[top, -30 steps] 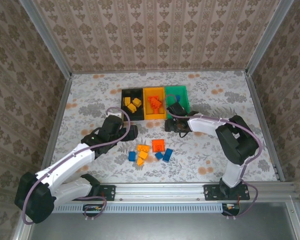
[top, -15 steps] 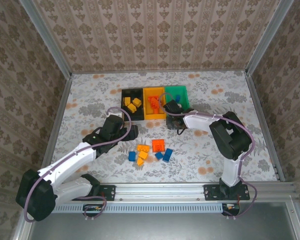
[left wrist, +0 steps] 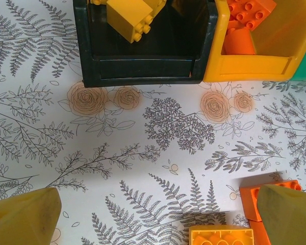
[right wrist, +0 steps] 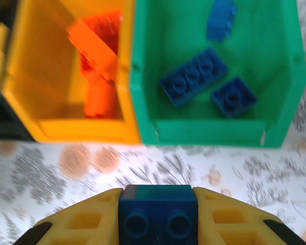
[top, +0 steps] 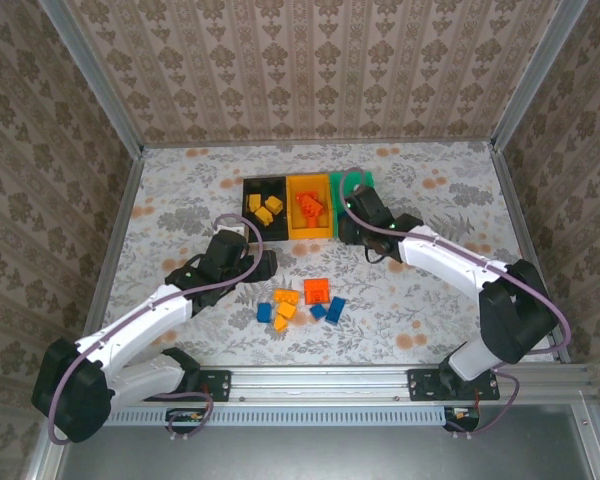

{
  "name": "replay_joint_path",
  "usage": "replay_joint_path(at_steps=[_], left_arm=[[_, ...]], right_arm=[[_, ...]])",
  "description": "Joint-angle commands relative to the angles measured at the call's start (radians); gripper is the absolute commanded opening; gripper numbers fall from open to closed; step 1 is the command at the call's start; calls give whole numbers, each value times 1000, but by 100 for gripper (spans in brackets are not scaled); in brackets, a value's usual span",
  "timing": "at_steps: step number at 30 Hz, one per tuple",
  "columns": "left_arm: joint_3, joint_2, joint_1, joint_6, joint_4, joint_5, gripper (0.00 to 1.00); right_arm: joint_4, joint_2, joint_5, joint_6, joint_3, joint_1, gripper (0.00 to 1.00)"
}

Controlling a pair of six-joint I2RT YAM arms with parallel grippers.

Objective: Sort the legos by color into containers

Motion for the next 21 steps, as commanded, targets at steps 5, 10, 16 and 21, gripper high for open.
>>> replay_joint_path(at_steps=[5,10,16,21], left_arm=[[-5,-38,13,-7,-18,12,100],[4,-38,17,-4,-60,17,98],[3,-39,24,-3,-88,32,98],[7,-39,24,4,-97,40,100]], right_arm=[[-134,244,33,31,281,-79,28],[-196,417,63,30,463,-120,29],[-237,494,51,45,554,-141,38],[-237,466,17,48,553,-138,61]])
